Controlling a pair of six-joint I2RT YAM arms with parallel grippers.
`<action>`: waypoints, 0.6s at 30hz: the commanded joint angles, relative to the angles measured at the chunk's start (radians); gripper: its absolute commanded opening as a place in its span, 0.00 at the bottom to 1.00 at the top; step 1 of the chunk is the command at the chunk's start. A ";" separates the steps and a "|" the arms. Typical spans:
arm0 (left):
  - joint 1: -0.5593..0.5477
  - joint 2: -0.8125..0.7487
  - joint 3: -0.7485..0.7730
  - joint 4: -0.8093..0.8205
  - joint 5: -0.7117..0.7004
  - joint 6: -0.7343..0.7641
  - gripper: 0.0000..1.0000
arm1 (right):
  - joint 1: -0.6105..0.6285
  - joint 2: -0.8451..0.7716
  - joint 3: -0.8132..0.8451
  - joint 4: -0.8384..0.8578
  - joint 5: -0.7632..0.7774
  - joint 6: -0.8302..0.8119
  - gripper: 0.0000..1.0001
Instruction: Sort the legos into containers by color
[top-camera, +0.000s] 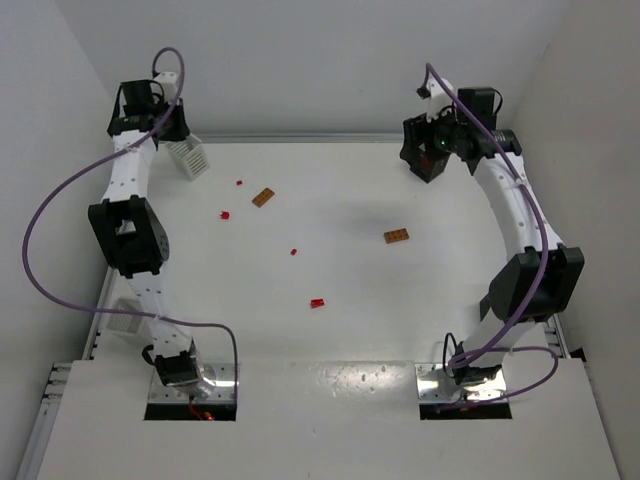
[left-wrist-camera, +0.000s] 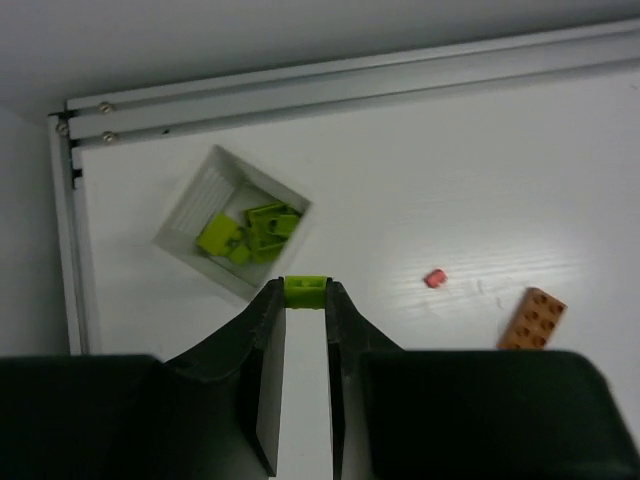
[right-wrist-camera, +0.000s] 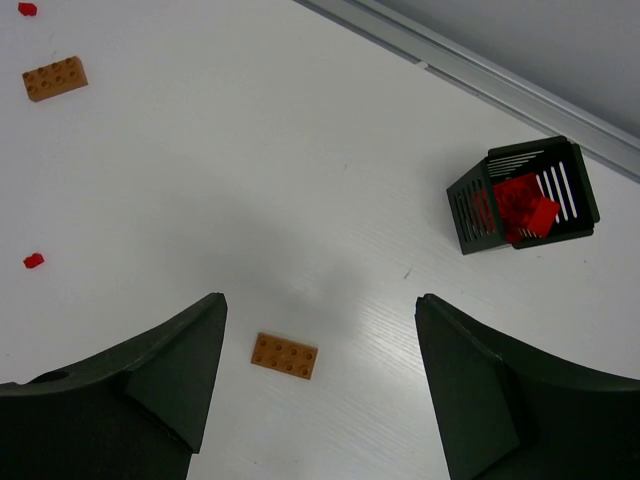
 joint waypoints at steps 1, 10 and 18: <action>0.053 0.082 0.119 -0.007 0.039 -0.098 0.15 | 0.012 -0.002 0.034 0.020 0.019 -0.027 0.77; 0.075 0.202 0.228 0.013 -0.013 -0.099 0.19 | 0.067 0.007 0.025 0.002 0.048 -0.079 0.77; 0.075 0.257 0.265 0.022 -0.056 -0.089 0.30 | 0.118 0.035 0.034 -0.007 0.079 -0.113 0.77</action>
